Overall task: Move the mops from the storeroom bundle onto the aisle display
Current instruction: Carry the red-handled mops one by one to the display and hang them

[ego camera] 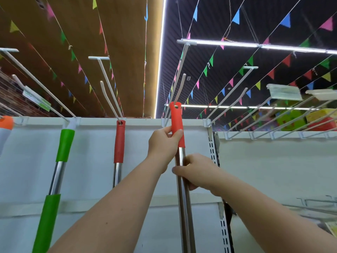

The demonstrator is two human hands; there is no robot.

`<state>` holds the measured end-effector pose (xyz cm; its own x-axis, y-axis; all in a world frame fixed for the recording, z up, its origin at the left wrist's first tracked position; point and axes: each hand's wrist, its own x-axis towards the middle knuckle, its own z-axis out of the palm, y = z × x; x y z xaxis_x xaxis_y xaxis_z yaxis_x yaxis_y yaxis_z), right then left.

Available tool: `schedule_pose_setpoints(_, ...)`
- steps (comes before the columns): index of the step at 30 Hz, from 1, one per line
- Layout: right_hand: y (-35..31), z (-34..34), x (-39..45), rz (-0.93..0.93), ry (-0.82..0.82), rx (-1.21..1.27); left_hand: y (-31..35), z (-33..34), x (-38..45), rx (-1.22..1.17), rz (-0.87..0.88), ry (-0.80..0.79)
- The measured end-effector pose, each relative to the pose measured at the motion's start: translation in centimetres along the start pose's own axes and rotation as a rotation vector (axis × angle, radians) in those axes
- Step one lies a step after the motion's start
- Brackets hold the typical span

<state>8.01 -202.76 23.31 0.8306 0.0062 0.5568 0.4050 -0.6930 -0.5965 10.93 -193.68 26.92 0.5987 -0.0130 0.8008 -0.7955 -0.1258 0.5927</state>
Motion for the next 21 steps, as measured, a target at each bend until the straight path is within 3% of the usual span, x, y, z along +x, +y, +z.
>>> schedule_pose_setpoints(21, 4.0, 4.8, 9.9, 0.077, 0.079, -0.145, -7.7, 0.9, 6.2, 0.091, -0.071, 0.022)
